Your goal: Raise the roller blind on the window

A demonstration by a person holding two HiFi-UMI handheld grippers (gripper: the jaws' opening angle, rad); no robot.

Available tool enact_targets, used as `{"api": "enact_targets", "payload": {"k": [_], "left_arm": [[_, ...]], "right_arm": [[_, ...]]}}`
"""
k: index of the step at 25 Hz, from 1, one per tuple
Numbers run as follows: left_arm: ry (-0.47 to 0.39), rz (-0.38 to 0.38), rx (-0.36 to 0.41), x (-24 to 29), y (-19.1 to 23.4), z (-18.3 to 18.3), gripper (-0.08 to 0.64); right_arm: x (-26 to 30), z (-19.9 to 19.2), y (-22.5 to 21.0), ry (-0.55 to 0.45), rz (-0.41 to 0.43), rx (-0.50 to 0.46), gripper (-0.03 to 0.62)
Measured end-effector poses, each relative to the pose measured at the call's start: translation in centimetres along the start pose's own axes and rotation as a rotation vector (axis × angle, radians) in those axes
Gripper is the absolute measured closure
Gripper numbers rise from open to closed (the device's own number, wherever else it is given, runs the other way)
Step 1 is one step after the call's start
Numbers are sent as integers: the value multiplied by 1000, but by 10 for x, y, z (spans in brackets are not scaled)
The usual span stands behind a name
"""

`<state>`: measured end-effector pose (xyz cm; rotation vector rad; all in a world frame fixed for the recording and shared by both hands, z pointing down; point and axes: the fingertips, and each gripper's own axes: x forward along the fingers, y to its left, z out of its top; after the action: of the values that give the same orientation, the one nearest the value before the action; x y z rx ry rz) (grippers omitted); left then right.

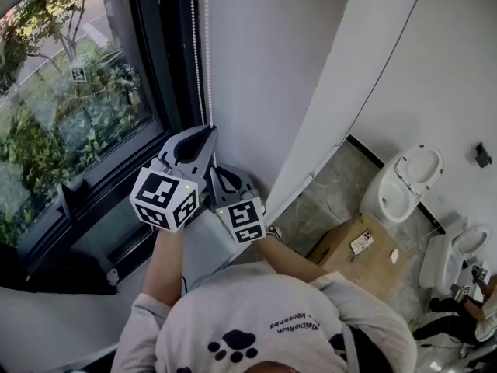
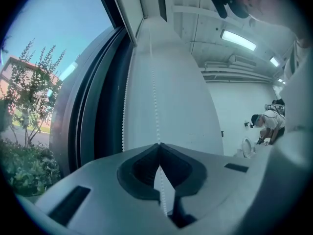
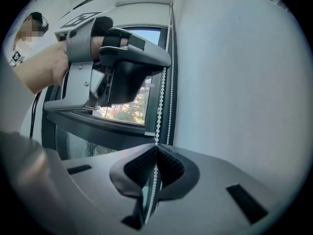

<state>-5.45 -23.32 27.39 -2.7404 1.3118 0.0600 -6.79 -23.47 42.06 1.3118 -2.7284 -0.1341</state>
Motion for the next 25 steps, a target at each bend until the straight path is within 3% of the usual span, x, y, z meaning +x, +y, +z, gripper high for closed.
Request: {"api": "enact_targets", "payload": {"k": [17,25], "left_arm": [[101,13,-86,0,-2,-82,551],[105,20,-94,-1,-3,-102,551]], "right_arm": [[3,-81,6,183,38,8,581],[-1,-100,6,244,63,60,580]]}}
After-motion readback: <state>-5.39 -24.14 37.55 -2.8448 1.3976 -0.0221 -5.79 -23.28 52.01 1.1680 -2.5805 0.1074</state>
